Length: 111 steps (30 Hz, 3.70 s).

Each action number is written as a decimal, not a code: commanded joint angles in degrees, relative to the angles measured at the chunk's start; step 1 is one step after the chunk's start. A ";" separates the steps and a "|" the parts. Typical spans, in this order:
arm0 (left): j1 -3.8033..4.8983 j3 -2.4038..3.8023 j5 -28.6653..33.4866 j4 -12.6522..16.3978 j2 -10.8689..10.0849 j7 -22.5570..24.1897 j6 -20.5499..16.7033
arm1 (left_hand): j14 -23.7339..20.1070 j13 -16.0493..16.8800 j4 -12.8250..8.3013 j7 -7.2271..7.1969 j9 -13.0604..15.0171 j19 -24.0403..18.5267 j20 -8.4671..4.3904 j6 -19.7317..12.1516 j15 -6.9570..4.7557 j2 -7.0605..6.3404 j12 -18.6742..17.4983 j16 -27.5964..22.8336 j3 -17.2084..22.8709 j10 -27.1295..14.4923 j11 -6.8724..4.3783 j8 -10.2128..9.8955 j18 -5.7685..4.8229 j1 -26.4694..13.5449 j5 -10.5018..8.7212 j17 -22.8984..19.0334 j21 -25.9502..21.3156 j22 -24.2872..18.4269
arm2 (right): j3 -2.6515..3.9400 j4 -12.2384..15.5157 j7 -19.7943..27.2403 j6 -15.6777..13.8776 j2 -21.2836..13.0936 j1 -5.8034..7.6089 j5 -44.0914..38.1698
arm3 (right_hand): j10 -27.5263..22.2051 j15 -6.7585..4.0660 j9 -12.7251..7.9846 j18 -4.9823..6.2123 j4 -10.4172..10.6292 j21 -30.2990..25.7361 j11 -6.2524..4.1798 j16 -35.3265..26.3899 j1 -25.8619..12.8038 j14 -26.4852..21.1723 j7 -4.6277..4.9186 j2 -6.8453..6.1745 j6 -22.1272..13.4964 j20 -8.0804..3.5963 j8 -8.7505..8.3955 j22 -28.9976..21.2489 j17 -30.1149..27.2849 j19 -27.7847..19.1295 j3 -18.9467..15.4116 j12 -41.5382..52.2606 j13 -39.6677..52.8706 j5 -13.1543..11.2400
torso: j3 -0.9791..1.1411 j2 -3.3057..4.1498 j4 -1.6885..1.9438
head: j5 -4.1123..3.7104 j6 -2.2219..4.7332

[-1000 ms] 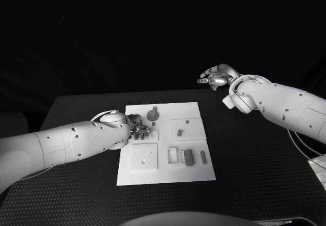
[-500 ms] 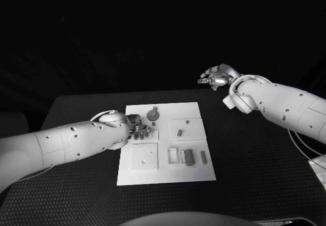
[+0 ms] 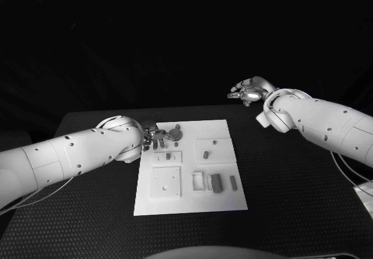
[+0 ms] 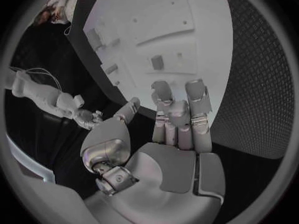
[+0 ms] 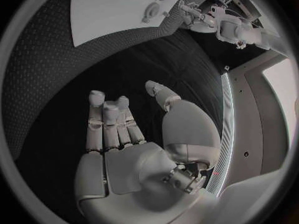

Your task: Assemble the parts on the task board

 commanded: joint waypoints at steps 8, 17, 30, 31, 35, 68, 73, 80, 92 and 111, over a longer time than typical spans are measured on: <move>5.04 0.24 5.87 -3.19 -1.61 2.81 3.90 | -2.25 -1.54 -2.95 2.07 -0.15 -2.81 0.83 -4.92 1.61 0.24 -2.45 -3.57 0.84 -3.79 1.51 -1.11 1.58 3.78 -0.07 -1.76 -3.20 -0.99 | 0.02 -0.13 0.22 0.70 -0.13 -0.02 -0.17 | -0.46 0.03 -0.09 1.58 0.29 -0.27 0.08 0.30 -0.31 -0.39 1.97 -0.17 0.01 0.04 0.32 0.88 -0.06 -0.43 0.08 0.22 -0.09 0.16 | -0.04 -0.02 0.06 | 0.31 1.51; 7.18 0.22 5.82 -17.30 3.48 5.38 5.70 | -7.04 -5.04 -3.00 4.55 0.09 -7.89 3.56 -9.48 4.24 -1.01 -6.53 -9.34 1.01 -9.25 4.08 -1.68 1.06 6.05 -0.05 -4.34 -8.61 -3.93 | 0.02 -0.44 0.27 0.78 0.12 -0.03 -0.17 | -0.47 0.04 -0.10 1.58 0.30 -0.28 0.09 0.30 -0.31 -0.39 1.98 -0.16 0.01 0.04 0.34 0.88 -0.07 -0.43 0.10 0.23 -0.10 0.15 | -0.02 0.08 -0.08 | 1.51 3.71; 6.04 -1.31 0.65 -30.45 11.31 7.05 13.29 | -8.98 -7.38 -3.10 4.41 0.33 -9.33 4.10 -8.08 4.55 0.55 -7.50 -10.68 0.17 -11.12 4.27 0.00 0.42 9.22 -0.03 -4.51 -10.74 -4.78 | 0.03 -0.18 0.39 0.44 0.42 -0.06 -0.17 | -0.49 0.04 -0.12 1.58 0.28 -0.28 0.09 0.32 -0.24 -0.40 1.99 -0.11 -0.01 0.03 0.35 0.88 -0.09 -0.43 0.13 0.25 -0.13 0.15 | -0.18 0.16 -0.06 | 4.27 5.01; 5.75 -1.35 0.62 -31.10 11.69 7.16 13.53 | -9.20 -7.67 -3.02 4.45 0.20 -9.47 4.11 -8.12 4.59 0.45 -7.79 -10.72 0.04 -11.31 4.32 -0.13 0.37 9.26 -0.04 -4.47 -10.85 -4.76 | 0.03 -0.16 0.42 0.42 0.42 -0.06 -0.17 | -0.49 0.04 -0.12 1.58 0.27 -0.28 0.09 0.32 -0.24 -0.40 1.99 -0.10 -0.02 0.03 0.35 0.88 -0.09 -0.43 0.13 0.25 -0.13 0.15 | -0.15 0.15 -0.10 | 4.55 5.07; 4.78 -1.40 0.59 -33.35 12.87 7.40 14.10 | -9.99 -9.18 -2.54 4.57 -0.35 -10.09 4.24 -7.94 4.82 0.46 -9.17 -10.85 -0.32 -11.28 4.54 -0.62 0.19 9.50 -0.04 -4.35 -11.35 -4.66 | 0.03 -0.24 0.75 0.14 0.43 -0.05 -0.15 | -0.51 0.05 -0.13 1.58 0.24 -0.29 0.10 0.30 -0.20 -0.42 1.99 -0.10 -0.03 0.03 0.35 0.88 -0.10 -0.44 0.15 0.25 -0.14 0.15 | -0.14 0.11 -0.06 | 5.80 5.52; 1.73 -1.92 0.49 -37.63 16.25 8.20 18.17 | -8.72 -12.46 -1.29 3.86 -1.75 -8.28 3.46 -4.63 3.98 0.60 -11.56 -8.72 -1.85 -6.57 3.71 -1.88 0.50 10.23 -0.07 -3.38 -10.24 -2.37 | 0.03 -0.13 0.71 0.33 1.04 -0.04 0.19 | -1.50 0.19 -0.51 1.58 0.01 -2.92 0.24 -2.79 -0.36 -1.69 2.13 0.13 -0.53 1.18 0.68 -0.05 -1.98 -2.21 0.36 -2.22 -3.03 0.13 | -0.05 0.05 -0.06 | 8.63 5.63; 1.69 -1.93 0.49 -37.95 16.43 8.39 17.61 | -8.71 -12.60 -1.13 3.85 -1.82 -8.27 3.43 -4.54 3.97 1.15 -11.74 -8.69 -1.76 -6.44 3.70 -1.99 0.50 10.30 -0.06 -3.39 -10.25 -2.26 | 0.03 -0.15 0.70 0.42 1.16 -0.04 0.19 | -1.49 0.19 -0.52 1.58 0.01 -2.93 0.25 -2.80 -0.37 -1.68 2.13 0.13 -0.54 1.18 0.68 -0.05 -1.99 -2.20 0.35 -2.23 -3.06 0.13 | -0.06 0.04 -0.05 | 8.55 5.54; 1.69 -1.92 1.78 -38.14 16.40 8.47 16.40 | -8.82 -13.16 -1.34 4.25 -2.19 -8.44 3.53 -5.47 4.26 1.76 -12.73 -8.75 -1.84 -7.24 4.07 -2.85 0.46 10.52 -0.07 -3.48 -10.44 -2.08 | 0.03 -0.15 0.66 0.47 1.22 -0.04 0.19 | -1.47 0.19 -0.53 1.58 0.01 -2.95 0.25 -2.80 -0.37 -1.67 2.14 0.15 -0.55 1.19 0.69 -0.05 -2.00 -2.19 0.35 -2.23 -3.11 0.13 | -0.04 0.05 -0.04 | 8.29 5.34; 1.36 -1.93 1.78 -38.80 16.94 8.51 17.44 | -8.78 -13.79 -2.98 4.31 -2.09 -8.32 3.83 -4.90 4.46 4.57 -13.57 -8.56 -1.23 -7.01 4.22 -2.89 0.71 13.11 -0.07 -3.49 -10.59 -1.62 | 0.03 0.01 0.64 0.47 1.31 -0.04 0.19 | -1.44 0.19 -0.54 1.58 0.01 -2.97 0.25 -2.80 -0.38 -1.64 2.14 0.18 -0.57 1.21 0.70 -0.06 -2.01 -2.15 0.33 -2.23 -3.17 0.12 | -0.11 0.05 -0.03 | 8.28 5.08; 0.87 -1.95 2.93 -39.04 17.11 9.05 16.71 | -8.60 -14.26 -4.19 4.32 -1.97 -8.02 3.90 -4.66 4.49 7.65 -14.23 -8.42 -0.90 -6.49 4.25 -3.09 0.71 16.39 -0.10 -3.59 -10.83 -1.16 | 0.03 -0.13 0.65 0.52 1.60 -0.04 0.19 | -1.39 0.19 -0.57 1.58 0.05 -3.02 0.25 -2.81 -0.43 -1.59 2.14 0.22 -0.59 1.23 0.73 -0.06 -2.04 -2.10 0.29 -2.23 -3.31 0.12 | -0.08 0.03 0.00 | 8.04 4.82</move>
